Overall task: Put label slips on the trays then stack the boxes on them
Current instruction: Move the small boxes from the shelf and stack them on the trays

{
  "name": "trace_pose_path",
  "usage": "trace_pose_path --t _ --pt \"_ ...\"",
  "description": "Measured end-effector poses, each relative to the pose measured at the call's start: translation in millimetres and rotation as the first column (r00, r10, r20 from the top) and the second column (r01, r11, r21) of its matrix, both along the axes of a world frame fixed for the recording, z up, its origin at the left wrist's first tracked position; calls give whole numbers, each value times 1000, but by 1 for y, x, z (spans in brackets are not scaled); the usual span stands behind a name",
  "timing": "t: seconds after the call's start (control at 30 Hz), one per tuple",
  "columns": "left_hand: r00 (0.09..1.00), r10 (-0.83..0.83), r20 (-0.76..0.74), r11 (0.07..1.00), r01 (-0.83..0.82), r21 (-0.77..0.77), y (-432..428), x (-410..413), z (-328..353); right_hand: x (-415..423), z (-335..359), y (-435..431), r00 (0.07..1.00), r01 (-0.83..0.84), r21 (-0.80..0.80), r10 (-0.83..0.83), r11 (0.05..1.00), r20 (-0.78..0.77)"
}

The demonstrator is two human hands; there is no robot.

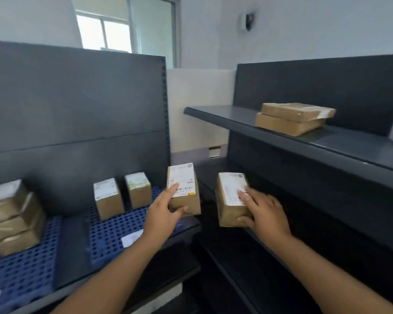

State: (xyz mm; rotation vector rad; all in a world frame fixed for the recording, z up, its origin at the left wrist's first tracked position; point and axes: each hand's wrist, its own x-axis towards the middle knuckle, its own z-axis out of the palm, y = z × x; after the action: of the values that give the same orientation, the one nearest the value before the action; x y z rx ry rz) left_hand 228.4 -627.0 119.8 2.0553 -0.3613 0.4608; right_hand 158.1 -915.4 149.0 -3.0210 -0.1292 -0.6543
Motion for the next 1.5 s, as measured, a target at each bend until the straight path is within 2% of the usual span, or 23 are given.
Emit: trace_pose_path --t 0.13,0.27,0.57,0.93,1.5 --pt "985 170 21 985 -170 -1 88 11 0 60 -7 82 993 -114 -39 114 993 -4" --pt "948 318 15 947 -318 44 148 8 -9 100 -18 143 970 -239 4 239 971 -41" --pt "876 479 -62 873 -467 143 172 -22 -57 139 -49 191 898 -429 -17 425 903 -112" --pt "826 543 -150 830 -501 244 157 -17 -73 155 -75 201 869 -469 14 464 883 -169" --pt "858 487 -164 857 -433 279 161 -7 -76 166 -95 208 872 -444 48 444 895 -204"
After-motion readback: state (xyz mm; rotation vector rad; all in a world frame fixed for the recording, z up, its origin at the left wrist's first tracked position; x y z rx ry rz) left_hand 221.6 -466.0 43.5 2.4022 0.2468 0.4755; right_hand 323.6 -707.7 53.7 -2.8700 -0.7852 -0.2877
